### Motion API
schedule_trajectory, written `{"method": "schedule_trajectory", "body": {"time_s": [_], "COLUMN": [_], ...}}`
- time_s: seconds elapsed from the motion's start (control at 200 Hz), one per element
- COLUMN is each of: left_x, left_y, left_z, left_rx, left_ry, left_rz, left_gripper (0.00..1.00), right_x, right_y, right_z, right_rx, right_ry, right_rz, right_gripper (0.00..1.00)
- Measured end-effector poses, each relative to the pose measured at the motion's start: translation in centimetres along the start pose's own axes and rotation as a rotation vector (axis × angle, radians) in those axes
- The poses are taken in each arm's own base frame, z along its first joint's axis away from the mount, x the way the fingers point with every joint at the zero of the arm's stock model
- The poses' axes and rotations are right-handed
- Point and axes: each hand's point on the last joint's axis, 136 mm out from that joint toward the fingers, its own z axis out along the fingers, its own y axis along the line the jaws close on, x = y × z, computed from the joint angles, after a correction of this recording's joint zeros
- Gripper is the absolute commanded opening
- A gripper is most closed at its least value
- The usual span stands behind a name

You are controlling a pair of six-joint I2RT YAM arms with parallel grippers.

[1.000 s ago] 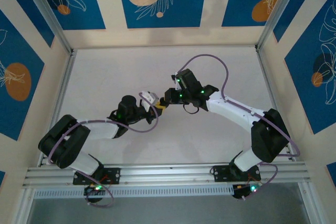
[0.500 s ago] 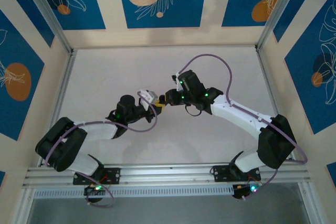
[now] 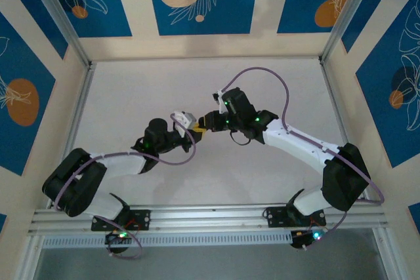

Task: Insert wireless bluetooth earbuds into charging case

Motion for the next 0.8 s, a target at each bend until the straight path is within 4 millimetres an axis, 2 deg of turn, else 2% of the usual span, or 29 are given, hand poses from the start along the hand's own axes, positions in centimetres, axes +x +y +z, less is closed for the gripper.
{"method": "schedule_trajectory", "body": {"time_s": [0.295, 0.61, 0.8], "left_x": [-0.2, -1.1, -1.6], "left_y": [0.1, -0.1, -0.3], "left_z": [-0.1, -0.3, -0.6], "left_rx": [-0.006, -0.003, 0.001], "left_ry": [-0.005, -0.03, -0.044], "left_rz": [-0.004, 0.009, 0.02], "left_gripper": [0.14, 0.15, 0.15], "right_x": [0.3, 0.6, 0.2], "right_y": [0.1, 0.7, 1.4], "right_z": [-0.2, -0.3, -1.1], "right_rx": [-0.013, -0.048, -0.076], "right_ry": [0.0, 0.015, 0.002], "right_rz": [-0.018, -0.038, -0.042], "right_gripper": [0.18, 0.4, 0.47]}}
